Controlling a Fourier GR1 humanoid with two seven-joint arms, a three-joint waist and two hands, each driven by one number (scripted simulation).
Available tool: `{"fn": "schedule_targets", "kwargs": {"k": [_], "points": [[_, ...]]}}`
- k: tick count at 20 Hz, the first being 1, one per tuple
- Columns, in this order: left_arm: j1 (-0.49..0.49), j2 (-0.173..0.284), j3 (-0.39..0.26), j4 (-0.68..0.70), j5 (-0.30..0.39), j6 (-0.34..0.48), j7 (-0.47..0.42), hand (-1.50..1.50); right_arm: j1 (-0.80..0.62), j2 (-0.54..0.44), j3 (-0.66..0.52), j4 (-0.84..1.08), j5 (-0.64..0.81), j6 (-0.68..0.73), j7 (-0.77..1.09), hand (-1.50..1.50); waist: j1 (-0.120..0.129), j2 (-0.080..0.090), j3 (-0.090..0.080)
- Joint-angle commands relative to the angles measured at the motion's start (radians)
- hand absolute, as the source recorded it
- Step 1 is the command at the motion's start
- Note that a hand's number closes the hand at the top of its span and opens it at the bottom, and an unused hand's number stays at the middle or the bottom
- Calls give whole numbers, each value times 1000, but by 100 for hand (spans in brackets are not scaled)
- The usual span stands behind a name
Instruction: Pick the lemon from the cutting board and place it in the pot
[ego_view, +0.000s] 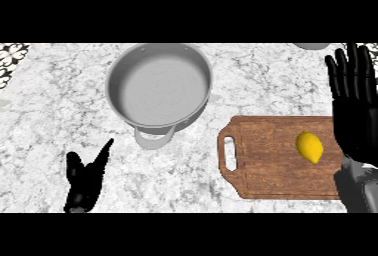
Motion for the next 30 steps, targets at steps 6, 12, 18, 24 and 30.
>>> {"fn": "schedule_targets", "kwargs": {"k": [6, 12, 18, 24, 30], "points": [[294, 294, 58, -486, -82, 17, 218, 0, 311, -96, -144, 260, 41, -147, 301, 150, -35, -18, 13], [336, 320, 118, -508, -118, 72, 152, 0, 380, -325, -159, 263, 384, -276, 218, -150, -52, -30, -5], [343, 301, 128, -497, -153, 110, 81, 0, 417, -329, -113, 213, 433, -276, 291, -150, -40, -17, -6], [357, 286, 109, -509, -185, 121, 14, 0, 403, -414, -63, 181, 463, -167, 468, -150, 0, -4, -7], [316, 271, 100, -489, -184, 110, -8, 0, 349, -502, 32, 180, 462, 33, 650, -150, 34, 17, -8]]}}
